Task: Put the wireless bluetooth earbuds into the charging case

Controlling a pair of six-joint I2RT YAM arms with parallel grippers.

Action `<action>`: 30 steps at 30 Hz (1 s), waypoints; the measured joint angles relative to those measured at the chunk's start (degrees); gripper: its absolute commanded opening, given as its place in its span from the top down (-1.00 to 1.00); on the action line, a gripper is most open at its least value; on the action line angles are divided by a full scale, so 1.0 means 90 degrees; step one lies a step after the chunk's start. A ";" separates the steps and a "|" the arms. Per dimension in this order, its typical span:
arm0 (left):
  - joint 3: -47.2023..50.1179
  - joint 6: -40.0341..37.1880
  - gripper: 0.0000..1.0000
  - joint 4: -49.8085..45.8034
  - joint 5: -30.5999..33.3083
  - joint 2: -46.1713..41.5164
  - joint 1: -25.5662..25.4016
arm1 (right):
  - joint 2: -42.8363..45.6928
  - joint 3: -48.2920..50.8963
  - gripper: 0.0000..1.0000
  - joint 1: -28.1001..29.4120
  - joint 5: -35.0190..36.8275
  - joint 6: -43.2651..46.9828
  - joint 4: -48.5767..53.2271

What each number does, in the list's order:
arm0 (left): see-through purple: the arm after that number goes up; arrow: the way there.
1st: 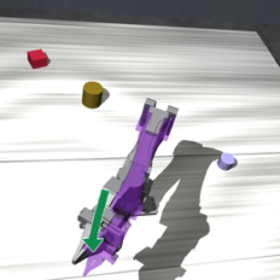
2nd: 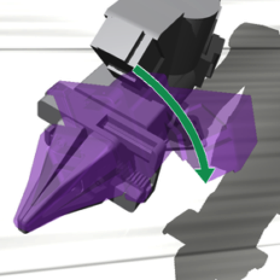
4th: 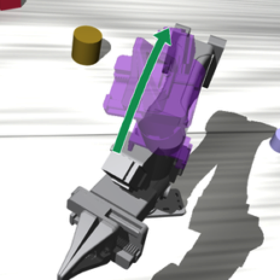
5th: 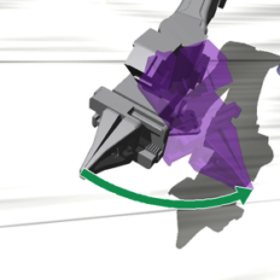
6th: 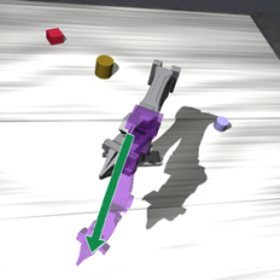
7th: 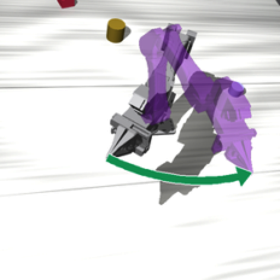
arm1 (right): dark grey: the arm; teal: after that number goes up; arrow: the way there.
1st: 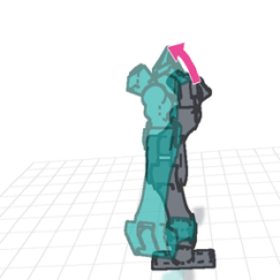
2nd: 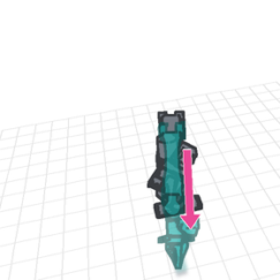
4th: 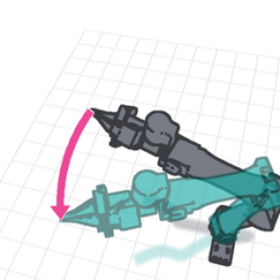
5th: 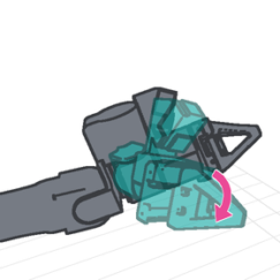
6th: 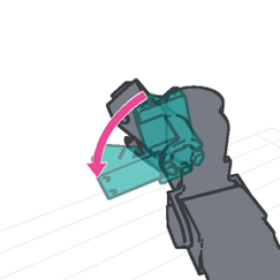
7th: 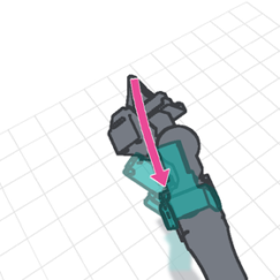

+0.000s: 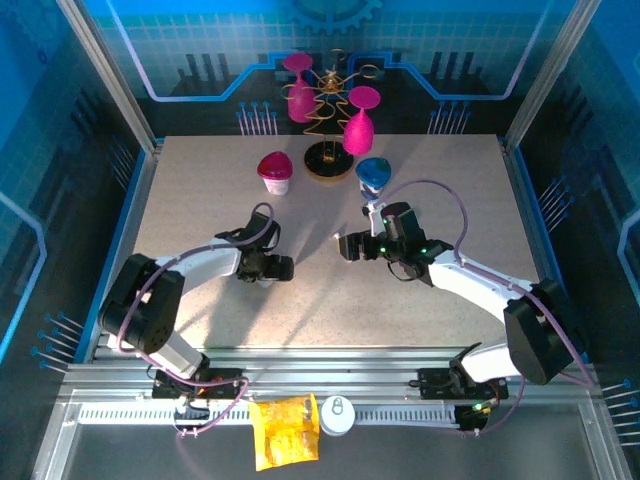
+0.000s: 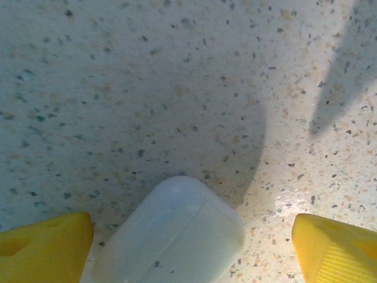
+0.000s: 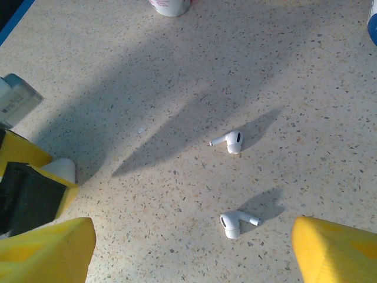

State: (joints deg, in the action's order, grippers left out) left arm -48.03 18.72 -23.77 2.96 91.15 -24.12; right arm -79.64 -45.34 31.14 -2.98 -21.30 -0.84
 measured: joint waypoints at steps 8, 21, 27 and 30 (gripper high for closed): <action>-0.0160 0.0078 -0.52 -0.0270 0.0002 0.0131 -0.0573 | 0.0000 0.0000 -0.73 0.0000 0.0092 0.0044 -0.0002; -0.0160 0.0073 0.05 -0.0459 0.0534 0.0202 -0.0661 | -0.0070 0.0000 -0.72 0.0000 0.0095 0.0039 -0.0046; -0.0194 0.0092 0.25 -0.0474 0.0578 0.0199 -0.0685 | -0.0085 -0.0022 -0.70 0.0000 0.0068 -0.0015 -0.0019; -0.0192 0.0061 0.25 -0.0466 0.0578 0.0151 -0.0721 | -0.0085 -0.0095 -0.69 -0.0007 -0.0075 -0.0160 0.0051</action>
State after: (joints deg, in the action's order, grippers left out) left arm -49.76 19.27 -27.97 8.16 92.51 -30.61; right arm -80.40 -46.19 31.07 -3.66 -22.74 -0.38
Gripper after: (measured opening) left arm 0.437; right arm 0.848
